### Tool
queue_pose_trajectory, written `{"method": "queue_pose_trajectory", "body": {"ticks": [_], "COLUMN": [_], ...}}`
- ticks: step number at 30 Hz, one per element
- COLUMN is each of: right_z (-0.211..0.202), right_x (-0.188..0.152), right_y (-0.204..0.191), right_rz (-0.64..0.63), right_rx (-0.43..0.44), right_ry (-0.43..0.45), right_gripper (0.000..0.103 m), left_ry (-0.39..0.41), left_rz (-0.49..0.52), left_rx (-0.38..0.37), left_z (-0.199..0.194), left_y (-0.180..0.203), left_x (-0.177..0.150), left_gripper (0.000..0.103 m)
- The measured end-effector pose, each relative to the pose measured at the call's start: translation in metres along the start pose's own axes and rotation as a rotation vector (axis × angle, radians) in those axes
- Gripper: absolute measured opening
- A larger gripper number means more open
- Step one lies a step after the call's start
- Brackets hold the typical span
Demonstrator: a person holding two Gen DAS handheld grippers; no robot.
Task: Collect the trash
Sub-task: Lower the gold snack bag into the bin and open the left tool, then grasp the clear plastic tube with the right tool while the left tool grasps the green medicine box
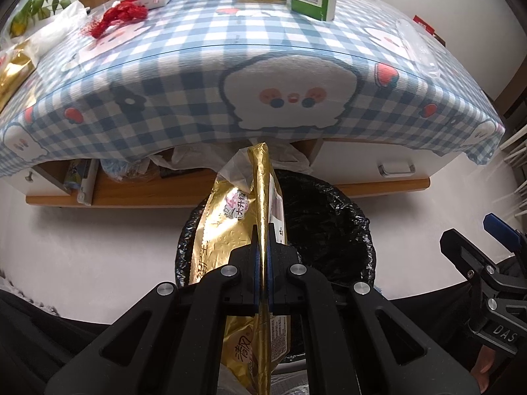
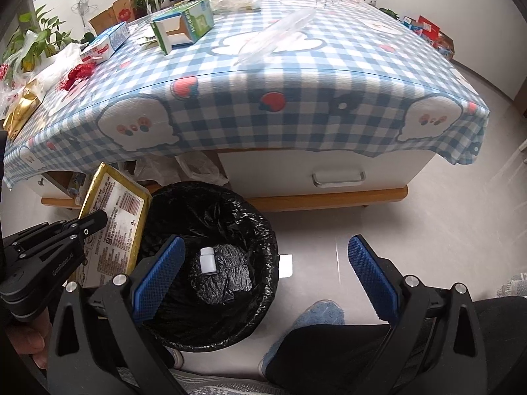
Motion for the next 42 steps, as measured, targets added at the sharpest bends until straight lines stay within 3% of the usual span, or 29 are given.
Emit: {"method": "queue_pose_trajectory", "body": {"ticks": [10,15,17,26,35,42], "right_z": [0.001,-0.008,-0.016,-0.047,-0.077,-0.090], "right_x": [0.001,0.006,0.009,0.023,0.038,0.050], "right_y": [0.003,-0.002,-0.006,-0.018,-0.023,-0.024], "right_rz": [0.006,0.007,0.005,-0.015,-0.013,-0.022], "right_rx": [-0.002,-0.002,0.003,-0.007,-0.009,-0.010], "right_ry": [0.003,0.023,0.043,0.095,0.143,0.175], "right_gripper": [0.095,0.095,0.095,0.095,0.095,0.095], "left_ry": [0.018,0.046,0.069,0.165,0.218,0.226], "left_rz": [0.021,0.009,-0.002,-0.042,-0.053,-0.067], "left_rx": [0.024,0.042,0.047,0.054,0.047,0.060], "left_z": [0.001,-0.013,-0.023,-0.075,-0.108,-0.118], "left_y": [0.006,-0.002,-0.007,-0.025,-0.026,-0.030], "left_x": [-0.001,0.003,0.005,0.016,0.023,0.032], "left_gripper": [0.005,0.028,0.044,0.077,0.096,0.097]}}
Point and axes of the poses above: each gripper's, at about its wrist camera, not at the fingertips, and z roughly the way its jaws point, y to its right, x to its top, the point moved 5 cm from there along z, roughly the way its jaws point, and after that the axes turned 6 degrees about x, right-handed, at the moved point
